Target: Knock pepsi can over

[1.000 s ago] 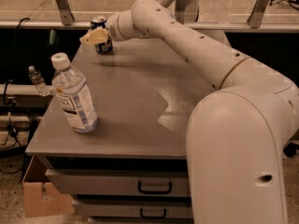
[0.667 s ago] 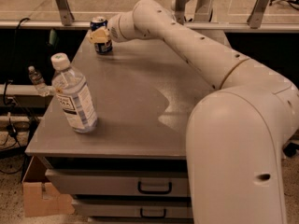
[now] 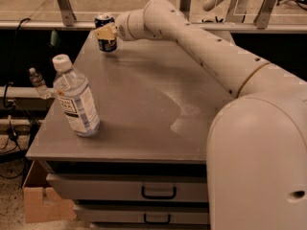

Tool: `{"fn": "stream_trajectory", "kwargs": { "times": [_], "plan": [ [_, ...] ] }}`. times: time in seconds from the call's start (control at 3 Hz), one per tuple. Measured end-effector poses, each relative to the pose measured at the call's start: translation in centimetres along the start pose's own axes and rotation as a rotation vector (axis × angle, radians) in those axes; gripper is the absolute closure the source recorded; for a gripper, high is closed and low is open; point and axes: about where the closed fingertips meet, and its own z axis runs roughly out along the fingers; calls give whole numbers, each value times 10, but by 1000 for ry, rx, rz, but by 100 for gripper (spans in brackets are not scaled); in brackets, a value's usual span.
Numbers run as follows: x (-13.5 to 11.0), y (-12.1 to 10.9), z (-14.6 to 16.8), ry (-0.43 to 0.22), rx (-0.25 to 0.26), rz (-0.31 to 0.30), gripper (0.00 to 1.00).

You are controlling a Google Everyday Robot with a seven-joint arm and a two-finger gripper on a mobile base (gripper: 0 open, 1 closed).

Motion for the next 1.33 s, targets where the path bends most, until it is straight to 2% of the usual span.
{"fn": "stream_trajectory", "kwargs": {
  "times": [0.33,0.67,1.0,1.33],
  "plan": [
    [-20,2,-38,-10,-15,-27,100],
    [-31,7,-84,54,-58,-78,100],
    [-24,10,-120,177,-90,-119,100],
    [1,17,-149,352,-122,-158,100]
  ]
}}
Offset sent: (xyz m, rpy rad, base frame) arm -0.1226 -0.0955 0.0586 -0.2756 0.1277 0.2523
